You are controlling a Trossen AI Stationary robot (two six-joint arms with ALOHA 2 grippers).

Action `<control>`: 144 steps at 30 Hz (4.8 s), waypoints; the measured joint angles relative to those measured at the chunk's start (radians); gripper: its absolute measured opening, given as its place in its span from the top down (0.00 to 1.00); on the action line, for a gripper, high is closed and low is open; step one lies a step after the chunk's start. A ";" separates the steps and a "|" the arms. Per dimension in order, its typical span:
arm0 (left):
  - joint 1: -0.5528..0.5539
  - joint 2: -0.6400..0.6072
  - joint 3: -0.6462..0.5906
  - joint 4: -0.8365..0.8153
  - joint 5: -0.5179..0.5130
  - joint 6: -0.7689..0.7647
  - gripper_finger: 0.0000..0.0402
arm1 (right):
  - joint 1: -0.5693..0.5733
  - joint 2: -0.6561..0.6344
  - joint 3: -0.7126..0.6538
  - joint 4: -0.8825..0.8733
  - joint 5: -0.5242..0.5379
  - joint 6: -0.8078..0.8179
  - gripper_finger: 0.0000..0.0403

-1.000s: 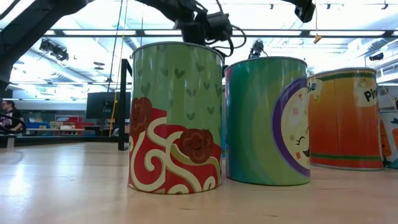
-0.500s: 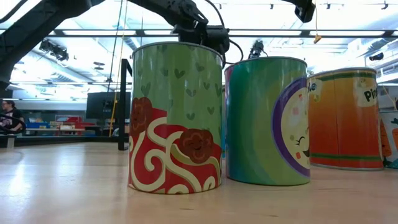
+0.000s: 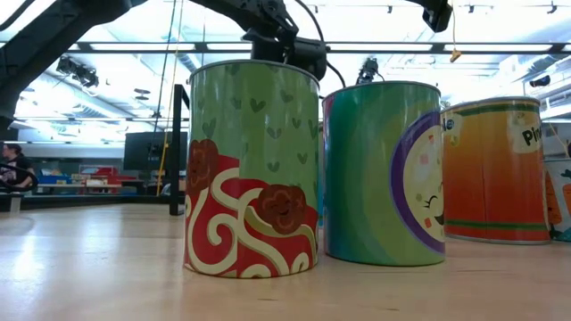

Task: Pick and place cans onto a shelf
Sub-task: Put the canned meatballs on the shelf

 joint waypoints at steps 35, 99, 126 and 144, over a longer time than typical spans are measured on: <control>-0.073 -0.035 0.104 0.248 0.395 0.167 0.06 | 0.000 0.000 0.000 -0.003 -0.037 0.019 0.30; 0.022 0.052 0.087 0.190 0.132 -0.017 0.14 | 0.000 0.000 0.000 -0.007 -0.008 0.002 0.30; -0.063 0.051 0.127 0.073 0.266 0.089 0.14 | 0.005 0.000 0.000 -0.007 -0.007 0.002 0.30; 0.047 0.057 0.152 -0.032 0.233 0.037 0.14 | 0.005 0.000 0.000 0.000 -0.006 0.001 0.30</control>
